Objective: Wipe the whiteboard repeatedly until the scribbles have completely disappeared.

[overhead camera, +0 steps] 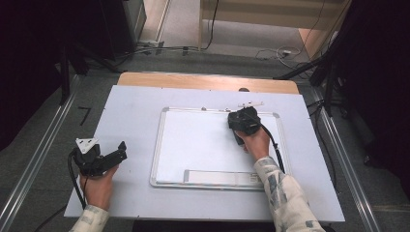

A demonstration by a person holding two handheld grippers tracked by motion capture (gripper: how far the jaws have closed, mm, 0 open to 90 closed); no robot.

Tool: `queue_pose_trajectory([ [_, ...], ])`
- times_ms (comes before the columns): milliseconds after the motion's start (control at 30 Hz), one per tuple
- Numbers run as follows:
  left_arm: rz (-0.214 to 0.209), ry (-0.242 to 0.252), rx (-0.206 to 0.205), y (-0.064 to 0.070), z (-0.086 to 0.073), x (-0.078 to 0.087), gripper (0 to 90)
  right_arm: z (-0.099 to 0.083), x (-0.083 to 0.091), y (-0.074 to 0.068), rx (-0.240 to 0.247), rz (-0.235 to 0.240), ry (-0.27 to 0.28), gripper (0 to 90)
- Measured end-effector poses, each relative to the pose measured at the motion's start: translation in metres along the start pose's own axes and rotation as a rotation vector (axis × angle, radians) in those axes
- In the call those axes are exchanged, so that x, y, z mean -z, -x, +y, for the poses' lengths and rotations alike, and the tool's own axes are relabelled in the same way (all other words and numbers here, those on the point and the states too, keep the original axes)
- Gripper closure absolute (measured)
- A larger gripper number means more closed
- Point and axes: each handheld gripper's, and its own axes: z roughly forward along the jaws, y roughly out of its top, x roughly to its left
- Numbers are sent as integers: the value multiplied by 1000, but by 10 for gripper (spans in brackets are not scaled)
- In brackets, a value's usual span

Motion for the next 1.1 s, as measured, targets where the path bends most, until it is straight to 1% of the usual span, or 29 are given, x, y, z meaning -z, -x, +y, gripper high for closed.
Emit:
queue_pose_trajectory([
  [100,1,-1,1,0,0,0,41,0,1,2,7,-4,1,375],
  [267,0,-2,-1,0,0,0,41,-3,3,6,3,-14,8,377],
  [400,4,-4,0,0,0,-1,41,-6,7,13,-9,-11,8,379],
  [467,4,-2,-1,1,0,-2,41,-8,10,15,-7,-14,7,380],
  [600,3,-5,-5,3,0,-2,41,-12,15,22,-25,-9,11,380],
  [767,2,-8,-6,4,0,-3,41,-15,18,24,-24,-11,13,380],
  [1100,0,-6,-2,4,1,-4,41,-15,18,23,-19,-18,12,380],
])
